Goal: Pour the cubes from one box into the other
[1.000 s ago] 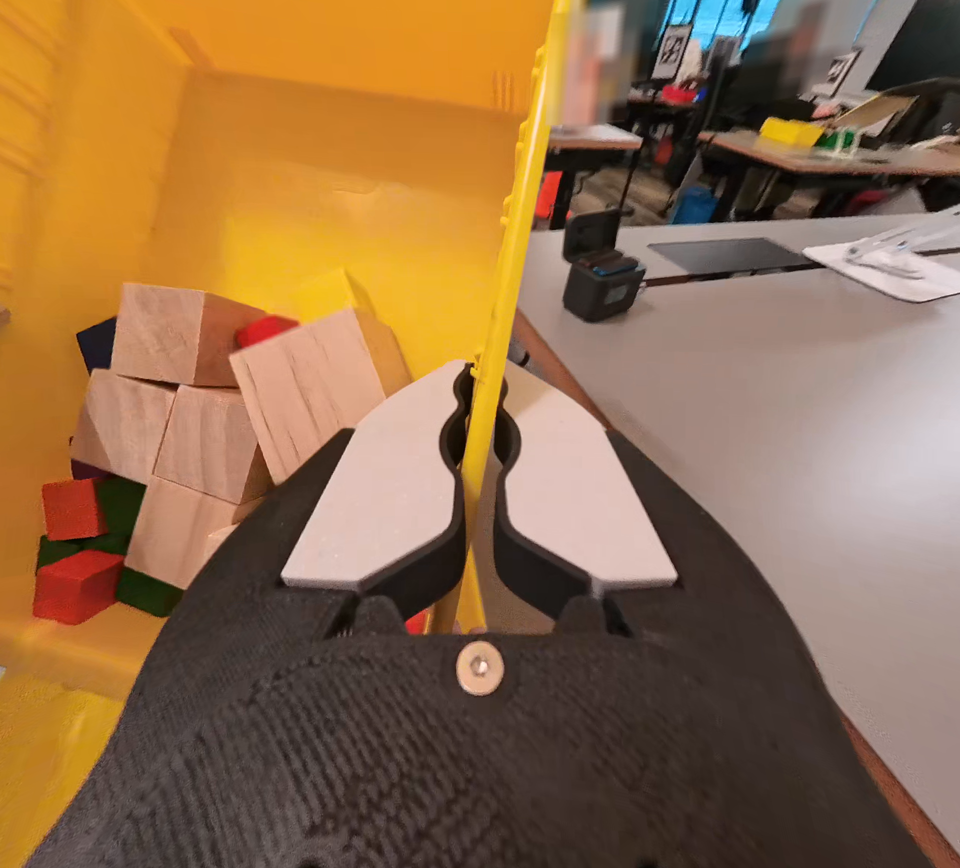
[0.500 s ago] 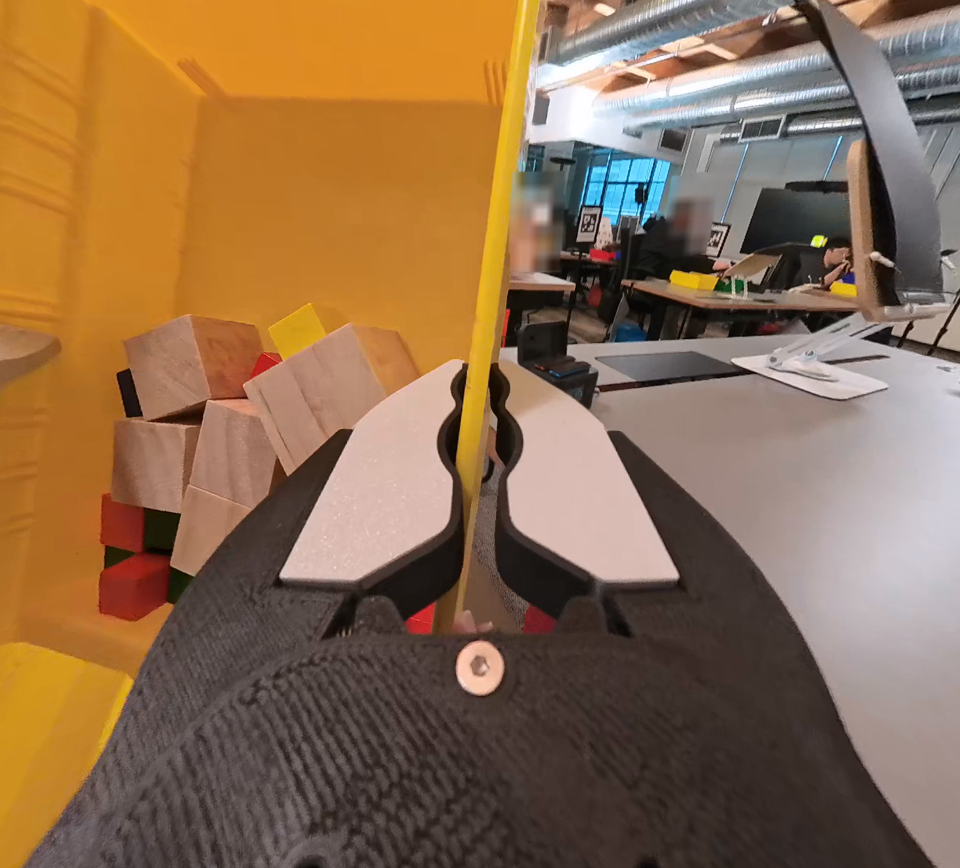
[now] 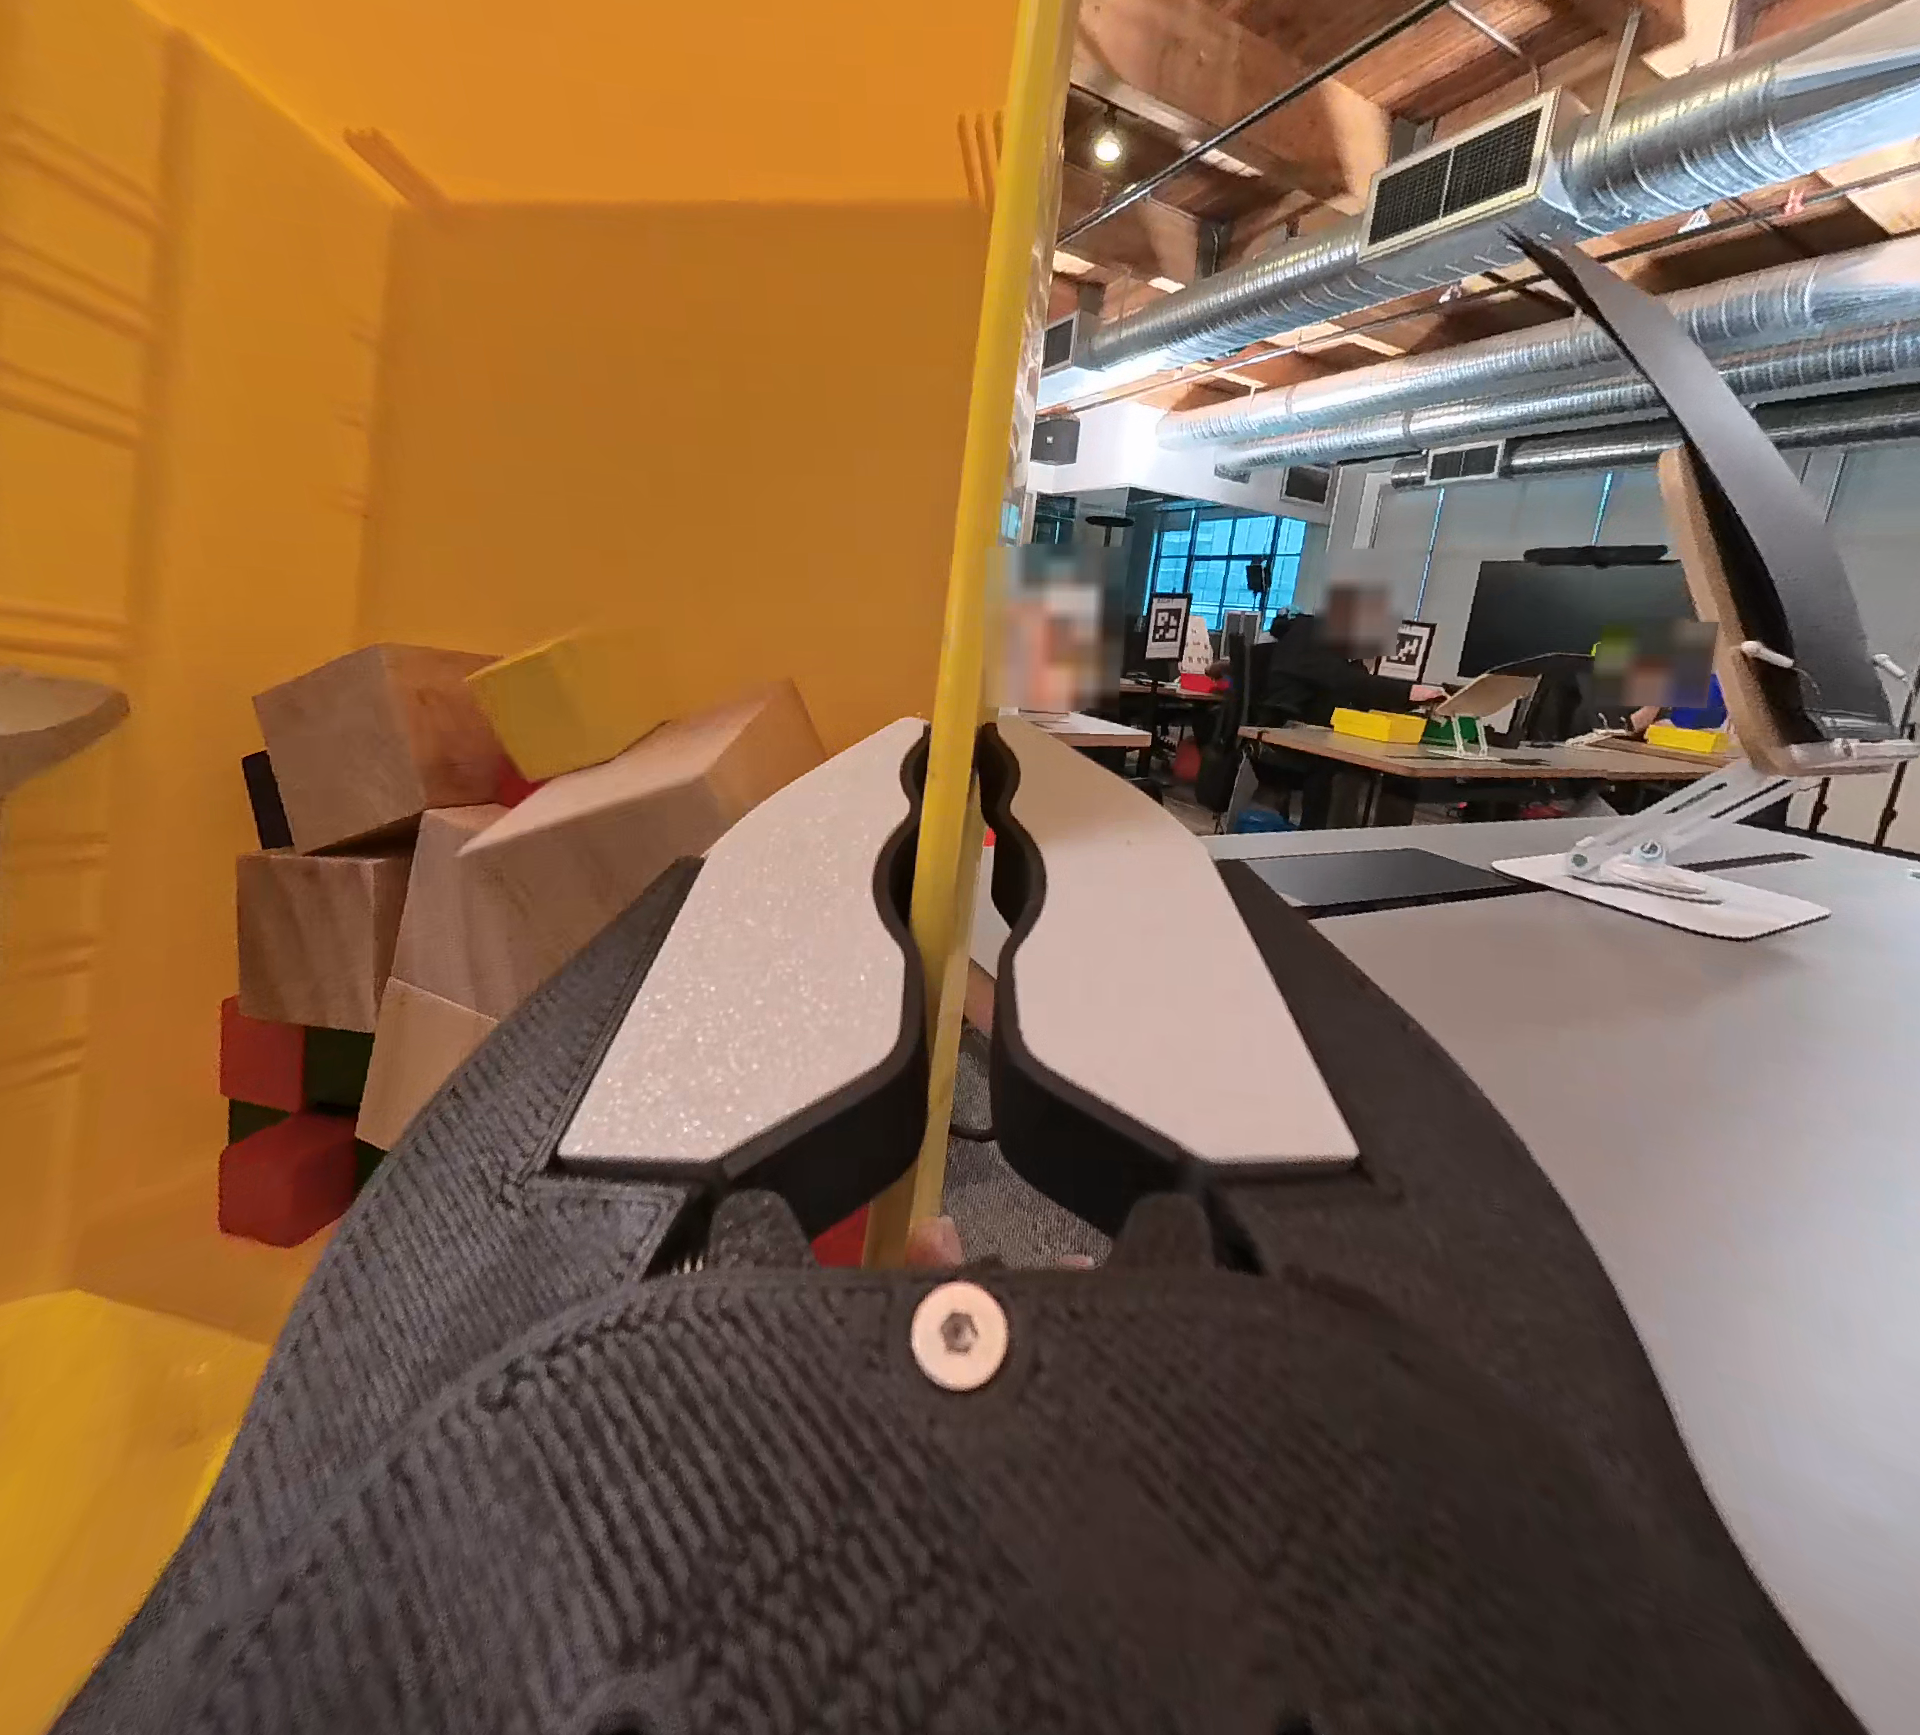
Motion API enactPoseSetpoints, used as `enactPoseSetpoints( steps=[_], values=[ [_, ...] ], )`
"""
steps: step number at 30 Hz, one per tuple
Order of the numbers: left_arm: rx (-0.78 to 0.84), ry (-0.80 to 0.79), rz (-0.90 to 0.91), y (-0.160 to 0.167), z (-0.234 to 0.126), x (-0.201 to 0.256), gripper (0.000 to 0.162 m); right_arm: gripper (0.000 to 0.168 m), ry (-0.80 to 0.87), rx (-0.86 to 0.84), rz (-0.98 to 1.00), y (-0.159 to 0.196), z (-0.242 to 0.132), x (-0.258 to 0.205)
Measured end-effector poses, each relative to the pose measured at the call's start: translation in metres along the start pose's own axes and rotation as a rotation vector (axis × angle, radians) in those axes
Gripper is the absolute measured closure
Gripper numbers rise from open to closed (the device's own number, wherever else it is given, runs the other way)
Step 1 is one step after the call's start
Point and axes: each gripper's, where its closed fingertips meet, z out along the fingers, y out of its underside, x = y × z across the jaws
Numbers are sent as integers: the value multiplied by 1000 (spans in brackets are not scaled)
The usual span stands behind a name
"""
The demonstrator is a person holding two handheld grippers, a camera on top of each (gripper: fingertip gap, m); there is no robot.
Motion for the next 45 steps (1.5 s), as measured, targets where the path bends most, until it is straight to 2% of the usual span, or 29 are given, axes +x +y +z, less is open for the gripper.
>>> enactPoseSetpoints(
  steps=[11, 25, 30, 38, 45],
  values=[
    [-13, -19, -29, 14, 9, -8, 160, 160, -33, -17, -28, 7, 14, -7],
    [105, 11, -110, -6, 6, -9, 158, 160, -23, 117, -61, -15, 14, -7],
    [48, 0, -154, 11, 8, -14, 158, 161, -41, 80, -100, -6, 17, -14],
    [89, 11, -214, 8, 7, -11, 159, 161, -33, 145, -196, -18, 17, -14],
    [86, 28, -216, 5, 7, -10, 159, 161, -35, 163, -173, -17, 17, -12]
  ],
)
